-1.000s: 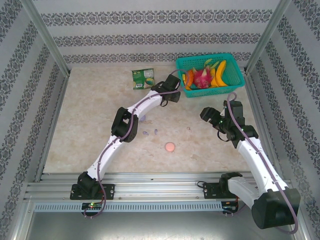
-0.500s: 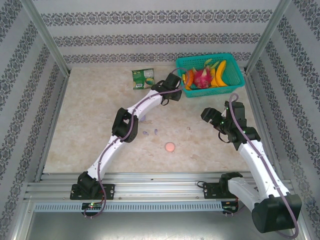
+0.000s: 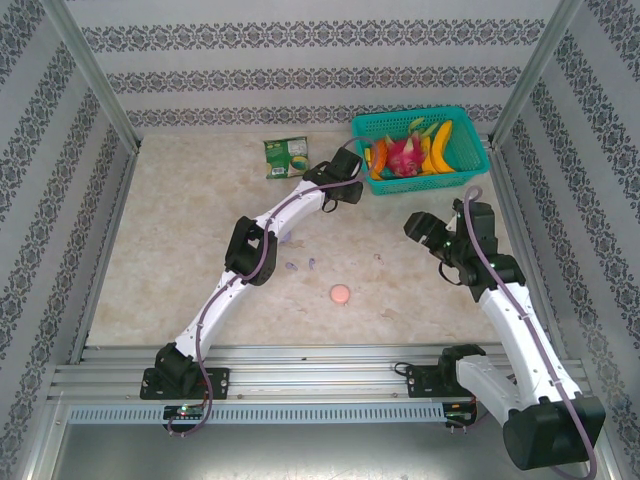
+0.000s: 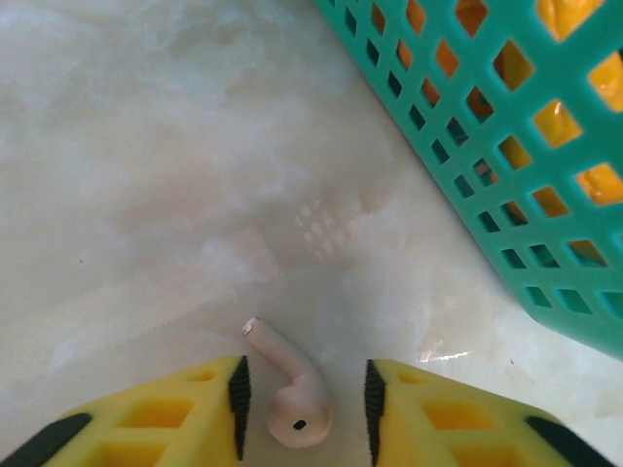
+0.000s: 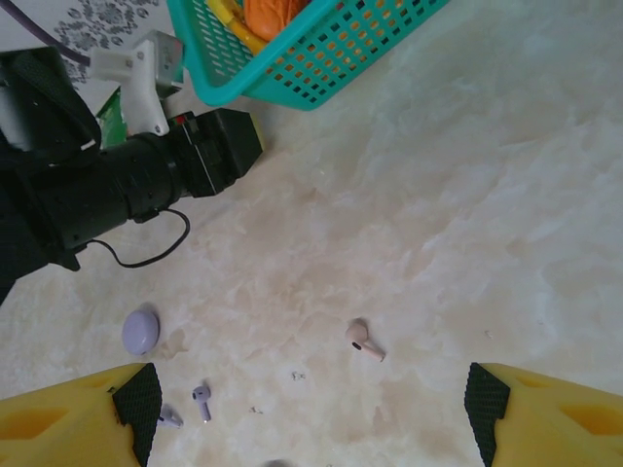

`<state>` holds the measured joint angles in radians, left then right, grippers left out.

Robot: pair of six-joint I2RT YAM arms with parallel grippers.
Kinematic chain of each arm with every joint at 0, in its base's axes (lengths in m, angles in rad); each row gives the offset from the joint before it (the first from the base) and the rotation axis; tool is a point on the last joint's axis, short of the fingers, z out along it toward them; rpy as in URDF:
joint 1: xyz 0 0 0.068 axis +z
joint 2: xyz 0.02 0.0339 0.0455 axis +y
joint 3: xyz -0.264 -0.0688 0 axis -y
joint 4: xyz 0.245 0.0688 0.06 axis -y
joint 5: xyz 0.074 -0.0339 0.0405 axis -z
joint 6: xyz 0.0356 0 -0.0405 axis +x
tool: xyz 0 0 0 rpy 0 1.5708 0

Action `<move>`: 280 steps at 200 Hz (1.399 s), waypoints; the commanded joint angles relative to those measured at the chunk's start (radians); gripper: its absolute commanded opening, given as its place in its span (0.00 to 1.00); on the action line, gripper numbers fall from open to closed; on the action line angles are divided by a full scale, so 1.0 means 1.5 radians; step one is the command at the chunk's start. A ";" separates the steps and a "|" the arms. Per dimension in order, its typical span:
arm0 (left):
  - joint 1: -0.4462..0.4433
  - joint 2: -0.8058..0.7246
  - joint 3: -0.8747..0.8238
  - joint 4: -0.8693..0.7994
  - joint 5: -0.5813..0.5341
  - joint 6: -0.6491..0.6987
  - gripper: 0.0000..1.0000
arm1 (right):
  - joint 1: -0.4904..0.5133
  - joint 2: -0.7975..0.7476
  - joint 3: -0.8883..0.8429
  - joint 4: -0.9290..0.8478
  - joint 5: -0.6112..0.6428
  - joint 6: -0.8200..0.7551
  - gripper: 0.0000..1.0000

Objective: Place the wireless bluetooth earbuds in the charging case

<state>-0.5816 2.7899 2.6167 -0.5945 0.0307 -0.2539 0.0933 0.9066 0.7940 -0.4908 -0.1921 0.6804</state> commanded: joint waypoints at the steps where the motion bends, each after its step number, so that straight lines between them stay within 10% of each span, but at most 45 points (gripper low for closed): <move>1: -0.004 0.021 0.023 -0.025 0.008 -0.010 0.33 | -0.010 -0.017 0.025 -0.012 -0.007 -0.011 0.84; 121: -0.005 0.018 0.020 -0.054 0.034 -0.015 0.05 | -0.018 -0.032 0.057 -0.024 -0.026 -0.003 0.84; 280: -0.049 -0.086 -0.153 -0.075 0.057 0.004 0.03 | -0.020 -0.051 0.058 -0.022 -0.033 0.019 0.84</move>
<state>-0.6205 2.6717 2.4306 -0.6147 0.0940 -0.2684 0.0738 0.8520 0.8539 -0.5137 -0.2268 0.6960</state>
